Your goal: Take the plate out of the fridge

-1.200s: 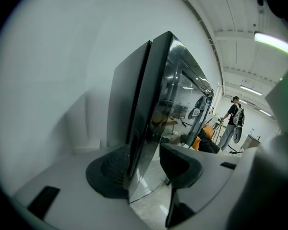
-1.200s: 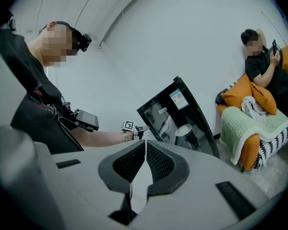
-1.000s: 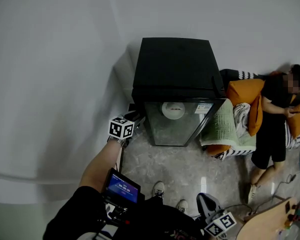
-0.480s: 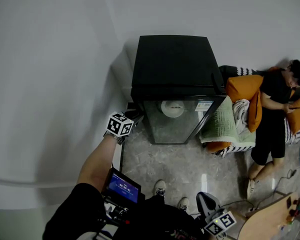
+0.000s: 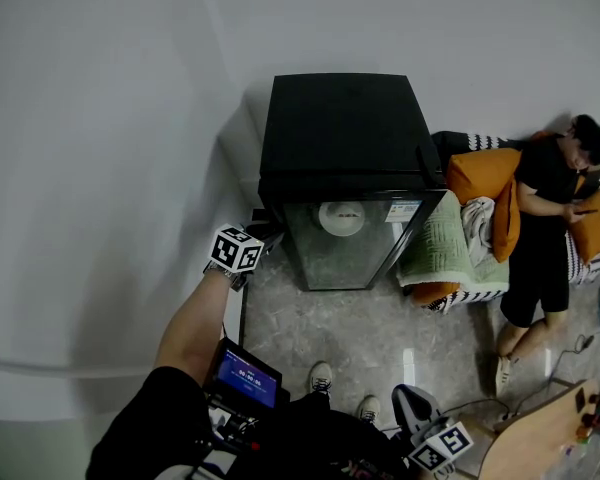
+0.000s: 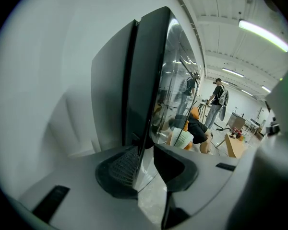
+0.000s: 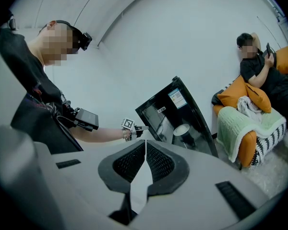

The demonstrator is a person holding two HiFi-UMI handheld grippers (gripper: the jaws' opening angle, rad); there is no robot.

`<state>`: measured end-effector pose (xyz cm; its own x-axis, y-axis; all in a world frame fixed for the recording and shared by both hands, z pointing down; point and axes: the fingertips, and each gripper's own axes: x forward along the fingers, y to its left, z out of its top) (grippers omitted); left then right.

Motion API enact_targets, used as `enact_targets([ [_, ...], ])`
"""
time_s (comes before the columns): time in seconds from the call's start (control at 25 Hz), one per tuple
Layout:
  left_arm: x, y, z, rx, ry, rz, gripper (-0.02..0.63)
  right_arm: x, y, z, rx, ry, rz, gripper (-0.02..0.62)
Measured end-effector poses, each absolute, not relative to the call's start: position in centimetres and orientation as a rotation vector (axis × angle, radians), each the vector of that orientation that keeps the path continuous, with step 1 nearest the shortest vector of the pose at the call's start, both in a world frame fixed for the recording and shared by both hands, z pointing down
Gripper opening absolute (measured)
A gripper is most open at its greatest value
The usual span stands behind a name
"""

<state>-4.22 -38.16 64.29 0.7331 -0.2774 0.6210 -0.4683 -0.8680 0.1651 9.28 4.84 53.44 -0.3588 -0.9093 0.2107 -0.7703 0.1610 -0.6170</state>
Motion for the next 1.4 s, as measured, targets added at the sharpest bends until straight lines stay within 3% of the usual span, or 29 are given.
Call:
enact_targets([
  [0.48,-4.3,-37.9,64.1,2.630,-0.486,0.881,0.100,8.8,4.3,53.4,-1.640,2.242,-0.993,0.005],
  [0.72,-4.9,-34.4,64.4,2.722,-0.289,0.985,0.057,8.7,3.7,53.7,-1.609,2.257,-1.005,0.003],
  [1.4,-5.3,-25.1,63.6,2.724,-0.367,0.809,0.058,7.5,2.8,53.1,-1.479,2.383,-0.932,0.003],
])
